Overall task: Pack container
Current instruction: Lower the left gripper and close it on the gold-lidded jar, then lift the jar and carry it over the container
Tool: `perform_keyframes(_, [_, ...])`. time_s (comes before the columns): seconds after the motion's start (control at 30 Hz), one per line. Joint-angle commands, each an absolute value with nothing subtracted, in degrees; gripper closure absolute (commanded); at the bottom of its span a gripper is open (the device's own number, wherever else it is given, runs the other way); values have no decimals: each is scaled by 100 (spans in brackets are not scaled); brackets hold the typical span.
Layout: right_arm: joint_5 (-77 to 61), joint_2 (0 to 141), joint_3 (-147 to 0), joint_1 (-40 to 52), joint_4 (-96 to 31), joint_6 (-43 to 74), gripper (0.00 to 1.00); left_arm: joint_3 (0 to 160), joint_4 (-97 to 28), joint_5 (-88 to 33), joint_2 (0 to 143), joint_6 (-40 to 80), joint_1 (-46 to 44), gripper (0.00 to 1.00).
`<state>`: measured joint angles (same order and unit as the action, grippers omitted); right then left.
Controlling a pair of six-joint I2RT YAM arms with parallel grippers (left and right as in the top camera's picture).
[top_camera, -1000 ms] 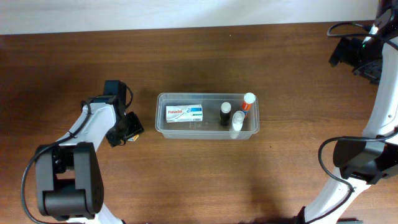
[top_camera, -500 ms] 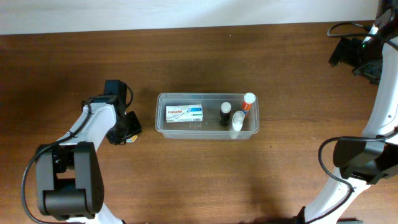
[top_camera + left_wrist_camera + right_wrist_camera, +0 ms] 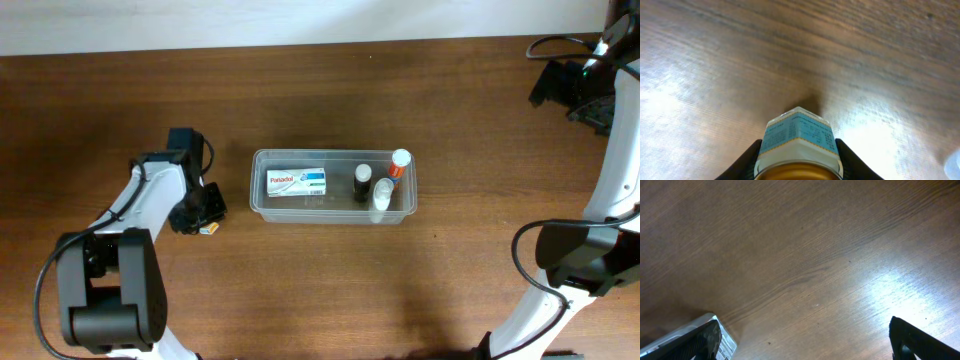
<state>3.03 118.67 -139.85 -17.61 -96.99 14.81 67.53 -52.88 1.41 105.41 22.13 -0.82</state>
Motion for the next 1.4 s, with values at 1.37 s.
perform_keyframes(1.37, [368, 11695, -14040, -1765, -9730, 1483, 2, 11061, -7046, -305, 11174, 2742, -3218, 64])
